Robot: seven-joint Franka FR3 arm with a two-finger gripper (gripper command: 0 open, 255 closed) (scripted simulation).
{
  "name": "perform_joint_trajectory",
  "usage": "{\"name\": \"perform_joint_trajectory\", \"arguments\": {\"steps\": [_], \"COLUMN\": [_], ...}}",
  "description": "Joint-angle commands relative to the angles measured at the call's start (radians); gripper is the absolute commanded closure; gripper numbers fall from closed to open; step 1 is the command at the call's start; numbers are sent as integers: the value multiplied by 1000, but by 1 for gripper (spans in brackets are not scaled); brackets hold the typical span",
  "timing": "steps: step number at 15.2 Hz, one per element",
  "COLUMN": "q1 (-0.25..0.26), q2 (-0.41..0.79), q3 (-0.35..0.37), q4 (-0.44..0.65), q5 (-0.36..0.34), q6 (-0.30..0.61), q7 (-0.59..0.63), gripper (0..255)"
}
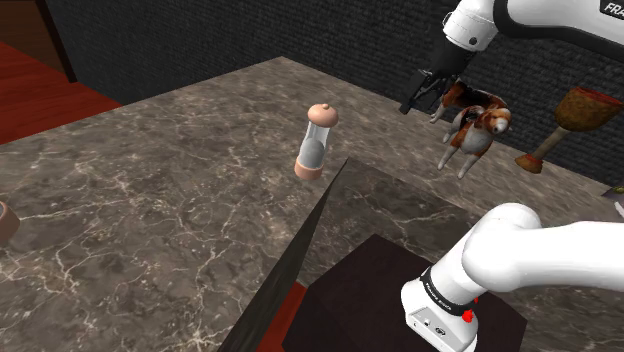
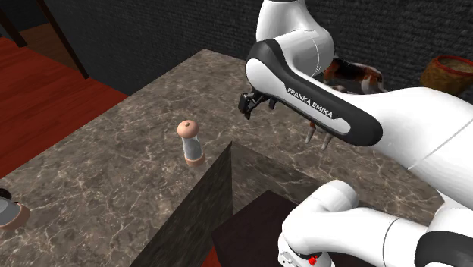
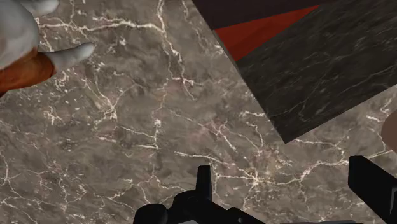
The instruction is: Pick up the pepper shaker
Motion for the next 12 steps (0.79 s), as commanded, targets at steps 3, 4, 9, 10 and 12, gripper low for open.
{"name": "perform_joint_trajectory", "arguments": {"steps": [3, 4, 9, 10, 12], "q1": [20, 30, 72, 80, 95], "q2": [65, 97, 265, 299, 369], "q3": [30, 45, 114, 127, 154], "q4": [48, 74, 214, 244, 309], "q5": [23, 34, 81, 89, 102], "q6": [-10, -15, -49, -58, -76], "q7": [19, 28, 73, 82, 100], "gripper": [0, 0, 0, 0, 0]}}
